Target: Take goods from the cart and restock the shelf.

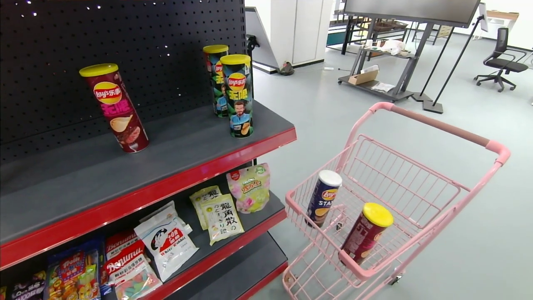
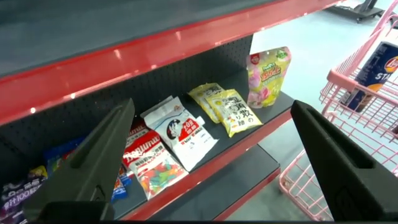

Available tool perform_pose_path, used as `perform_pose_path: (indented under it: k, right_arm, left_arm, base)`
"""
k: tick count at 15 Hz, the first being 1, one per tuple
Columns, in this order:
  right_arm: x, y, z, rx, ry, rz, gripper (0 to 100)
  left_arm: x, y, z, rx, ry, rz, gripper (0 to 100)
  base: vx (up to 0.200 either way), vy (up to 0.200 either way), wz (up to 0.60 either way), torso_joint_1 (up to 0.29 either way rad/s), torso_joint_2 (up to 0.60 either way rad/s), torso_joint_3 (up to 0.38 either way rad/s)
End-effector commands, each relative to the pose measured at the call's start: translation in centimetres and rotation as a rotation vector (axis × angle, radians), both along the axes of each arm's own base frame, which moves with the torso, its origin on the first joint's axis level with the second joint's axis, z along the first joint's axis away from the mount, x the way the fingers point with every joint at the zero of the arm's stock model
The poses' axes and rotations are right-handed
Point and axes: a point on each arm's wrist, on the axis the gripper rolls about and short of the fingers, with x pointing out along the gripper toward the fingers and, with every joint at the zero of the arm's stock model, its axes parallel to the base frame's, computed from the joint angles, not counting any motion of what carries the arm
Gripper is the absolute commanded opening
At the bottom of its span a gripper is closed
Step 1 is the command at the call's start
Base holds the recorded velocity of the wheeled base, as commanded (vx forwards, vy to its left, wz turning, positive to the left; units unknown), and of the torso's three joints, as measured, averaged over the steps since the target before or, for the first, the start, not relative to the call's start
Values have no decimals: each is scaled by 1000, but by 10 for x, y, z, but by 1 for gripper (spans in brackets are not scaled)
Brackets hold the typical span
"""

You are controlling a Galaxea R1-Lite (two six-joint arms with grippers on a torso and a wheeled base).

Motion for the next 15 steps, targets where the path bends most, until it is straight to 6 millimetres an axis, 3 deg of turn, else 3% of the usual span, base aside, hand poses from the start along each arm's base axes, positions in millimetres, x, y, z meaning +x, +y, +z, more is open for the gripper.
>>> perform_pose_path:
  k: [1, 7, 11, 12, 13, 14, 15]
  right_arm:
    - [0, 0, 0, 0, 0, 1, 100]
    - [0, 0, 0, -3, 0, 1, 100]
    - [2, 1, 7, 5, 27, 104, 100]
    - [13, 2, 55, 74, 58, 134, 100]
    - [30, 3, 88, 174, 91, 133, 100]
    - [63, 6, 118, 261, 154, 180, 100]
    - [87, 11, 116, 237, 227, 259, 100]
  left_arm:
    - [0, 0, 0, 0, 0, -1, 100]
    - [0, 0, 0, 0, -2, -1, 100]
    - [0, 0, 0, 0, 0, -1, 100]
    - [0, 0, 0, 1, 0, -1, 100]
    - [0, 0, 0, 0, 0, -1, 100]
    - [0, 0, 0, 1, 0, -1, 100]
    - [0, 0, 0, 1, 0, -1, 100]
  base:
    - [0, 0, 0, -154, 398, 232]
    - [0, 0, 0, -176, 487, 307]
    - [0, 0, 0, -33, 98, 66]
    - [0, 0, 0, 0, 0, 0]
    - [0, 0, 0, 0, 0, 0]
    - [0, 0, 0, 0, 0, 0]
    - [0, 0, 0, 0, 0, 0]
